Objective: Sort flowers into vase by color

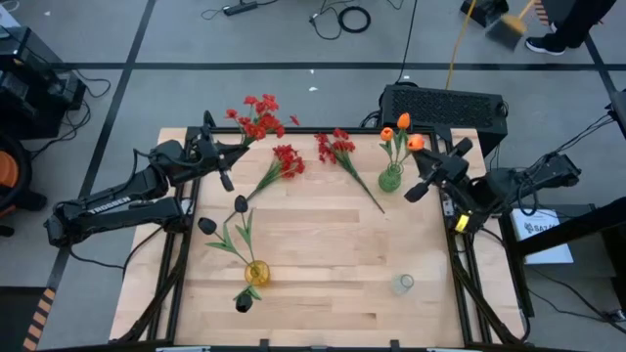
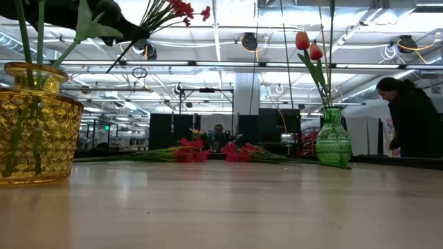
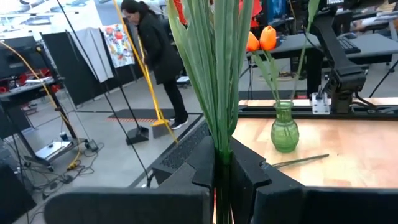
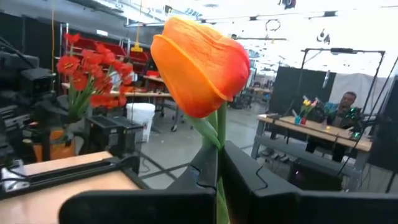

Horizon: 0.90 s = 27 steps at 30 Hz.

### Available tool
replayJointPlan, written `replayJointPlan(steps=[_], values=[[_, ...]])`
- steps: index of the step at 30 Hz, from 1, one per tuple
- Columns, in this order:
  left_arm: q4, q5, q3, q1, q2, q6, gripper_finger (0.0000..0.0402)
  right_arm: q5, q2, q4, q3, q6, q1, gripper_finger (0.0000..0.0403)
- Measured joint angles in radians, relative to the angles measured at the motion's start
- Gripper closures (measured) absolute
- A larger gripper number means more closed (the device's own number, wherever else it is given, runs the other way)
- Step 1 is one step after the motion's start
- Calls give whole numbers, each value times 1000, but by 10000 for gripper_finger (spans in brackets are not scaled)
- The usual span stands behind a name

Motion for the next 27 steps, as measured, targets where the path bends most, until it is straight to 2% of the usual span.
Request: replayJointPlan(steps=[5, 10, 19, 27], values=[[1, 26, 0, 0, 0, -25, 377, -5, -28, 11, 0, -71, 0, 402], [2, 66, 0, 0, 0, -26, 377, -7, -45, -4, -29, -57, -1, 403], [2, 74, 0, 0, 0, -27, 377, -15, -86, 92, -144, -59, -43, 403], [2, 75, 0, 0, 0, -27, 377, -30, -93, 88, -184, -10, -78, 397]])
